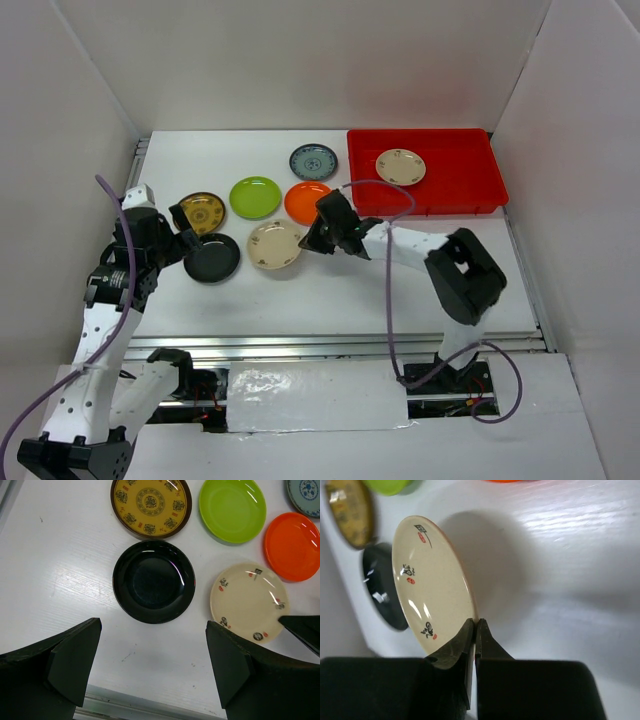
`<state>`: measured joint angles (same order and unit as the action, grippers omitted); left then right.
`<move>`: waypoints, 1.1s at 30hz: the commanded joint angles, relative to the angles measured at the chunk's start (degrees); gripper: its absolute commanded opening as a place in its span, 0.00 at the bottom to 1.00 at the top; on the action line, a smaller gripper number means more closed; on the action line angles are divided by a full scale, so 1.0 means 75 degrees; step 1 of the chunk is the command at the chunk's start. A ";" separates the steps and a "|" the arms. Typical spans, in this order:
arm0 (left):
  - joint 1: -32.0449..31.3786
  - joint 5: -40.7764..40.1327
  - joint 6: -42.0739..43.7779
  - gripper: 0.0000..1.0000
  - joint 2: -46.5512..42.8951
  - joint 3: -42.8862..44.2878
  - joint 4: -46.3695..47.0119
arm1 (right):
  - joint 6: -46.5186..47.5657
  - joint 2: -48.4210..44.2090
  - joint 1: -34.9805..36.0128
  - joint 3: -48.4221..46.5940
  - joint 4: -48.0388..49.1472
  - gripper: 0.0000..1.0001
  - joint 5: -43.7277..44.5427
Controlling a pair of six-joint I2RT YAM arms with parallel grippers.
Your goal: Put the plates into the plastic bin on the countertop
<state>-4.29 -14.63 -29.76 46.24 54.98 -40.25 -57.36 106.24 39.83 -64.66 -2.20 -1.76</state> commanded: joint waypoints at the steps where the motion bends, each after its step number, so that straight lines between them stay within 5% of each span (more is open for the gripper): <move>1: 0.0022 -0.0006 0.0159 0.99 -0.0165 0.0122 0.0199 | 0.0382 -0.1600 -0.0106 0.0032 -0.0268 0.00 0.0387; 6: 0.0022 0.0017 0.0159 0.99 -0.0072 0.0111 0.0210 | 0.0910 -0.2610 -0.1488 0.0056 -0.0738 0.00 0.0294; 13: 0.0022 0.0076 0.0183 0.99 0.0022 0.0099 0.0246 | 0.1449 -0.1546 -0.4673 -0.1114 -0.1196 0.00 -0.0468; 19: 0.0022 0.0263 0.0276 0.99 0.0174 0.0087 0.0293 | 0.1836 -0.0104 -0.6000 -0.2860 -0.1757 0.00 -0.0971; 28: 0.0022 0.0416 0.0335 0.99 0.0198 0.0076 0.0328 | 0.2129 0.1538 -0.6542 -0.4316 -0.2298 0.06 -0.1710; 29: 0.0022 0.0393 0.0323 0.99 0.0198 0.0075 0.0328 | 0.2117 0.1538 -0.6519 -0.4281 -0.2216 0.10 -0.1757; 32: 0.0022 0.0381 0.0323 0.99 0.0245 0.0064 0.0328 | 0.2105 0.1421 -0.6460 -0.4187 -0.2039 0.56 -0.1887; 33: 0.0010 0.0358 0.0288 0.99 0.0245 0.0064 0.0316 | 0.2082 0.1259 -0.6413 -0.4129 -0.2004 0.99 -0.1828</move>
<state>-4.29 -12.49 -28.49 48.16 54.98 -39.66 -42.78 118.34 -9.30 -94.32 -18.72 -13.23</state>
